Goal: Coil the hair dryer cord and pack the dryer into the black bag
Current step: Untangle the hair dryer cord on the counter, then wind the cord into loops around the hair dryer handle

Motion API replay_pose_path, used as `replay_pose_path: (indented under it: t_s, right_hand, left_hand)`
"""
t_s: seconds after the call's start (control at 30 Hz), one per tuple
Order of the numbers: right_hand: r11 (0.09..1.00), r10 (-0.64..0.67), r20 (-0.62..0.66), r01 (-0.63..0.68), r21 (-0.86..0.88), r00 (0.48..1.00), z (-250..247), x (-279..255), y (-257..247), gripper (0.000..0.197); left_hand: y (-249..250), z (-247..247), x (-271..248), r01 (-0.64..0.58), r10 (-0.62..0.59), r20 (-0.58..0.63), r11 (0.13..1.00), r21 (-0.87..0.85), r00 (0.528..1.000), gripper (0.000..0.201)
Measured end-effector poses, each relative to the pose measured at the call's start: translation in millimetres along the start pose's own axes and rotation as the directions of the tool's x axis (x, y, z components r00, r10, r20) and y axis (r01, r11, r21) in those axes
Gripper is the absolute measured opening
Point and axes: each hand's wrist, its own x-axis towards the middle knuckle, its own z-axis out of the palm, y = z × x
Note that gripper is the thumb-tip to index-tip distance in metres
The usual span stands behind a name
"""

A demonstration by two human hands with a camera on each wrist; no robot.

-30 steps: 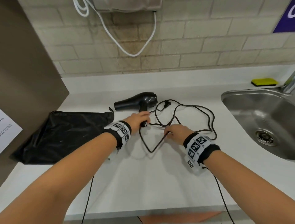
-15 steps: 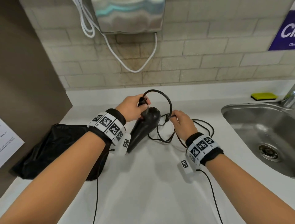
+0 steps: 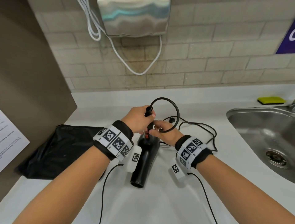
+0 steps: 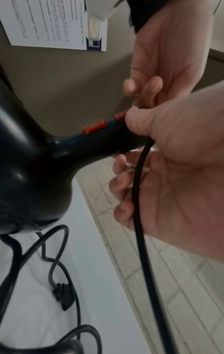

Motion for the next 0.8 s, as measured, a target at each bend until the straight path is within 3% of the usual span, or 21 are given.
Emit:
replay_pose_path:
  t_s: [0.17, 0.23, 0.3, 0.4, 0.5, 0.6, 0.7, 0.8]
  right_hand:
    - [1.000, 0.029, 0.027, -0.030, 0.011, 0.999, 1.0, 1.5, -2.9, 0.018]
    - [0.999, 0.036, 0.072, -0.038, 0.031, 0.997, 1.3, 0.6, -4.8, 0.020]
    - [0.999, 0.043, 0.097, -0.046, 0.028, 0.994, 1.4, 1.2, -4.3, 0.023]
    - [0.996, 0.075, 0.115, -0.079, 0.030, 0.991, -3.2, 0.0, -3.5, 0.023]
    - [0.954, 0.151, 0.062, -0.162, 0.252, 0.987, -16.4, -2.8, -3.4, 0.015]
    - [0.838, 0.233, -0.020, -0.191, 0.511, 0.972, -30.3, -3.4, -1.1, 0.009]
    - [0.716, 0.299, -0.072, -0.174, 0.676, 0.952, -40.1, -4.7, -0.6, 0.006]
    - [0.743, 0.380, -0.164, -0.195, 0.640, 0.910, -39.7, -8.0, 4.0, 0.026]
  left_hand:
    - [-0.9, -6.9, 2.7, -0.093, 0.118, -0.143, 0.981, 0.168, 0.983, 0.017]
    - [4.6, -8.7, 3.9, -0.239, 0.247, -0.177, 0.969, 0.068, 0.953, 0.018]
    - [13.0, -8.9, 4.5, -0.345, 0.322, -0.158, 0.927, -0.145, 0.933, 0.012]
    - [21.9, -12.4, 9.3, -0.280, 0.281, -0.057, 0.875, -0.394, 0.958, 0.020]
    - [22.0, -18.6, 16.6, -0.151, 0.210, 0.025, 0.776, -0.613, 0.977, 0.025]
    - [18.0, -21.4, 20.9, -0.105, 0.180, 0.034, 0.707, -0.699, 0.983, 0.042]
    - [15.7, -23.9, 21.1, -0.084, 0.173, 0.036, 0.638, -0.766, 0.984, 0.038]
    - [12.0, -25.7, 22.7, -0.076, 0.165, 0.027, 0.587, -0.806, 0.986, 0.033]
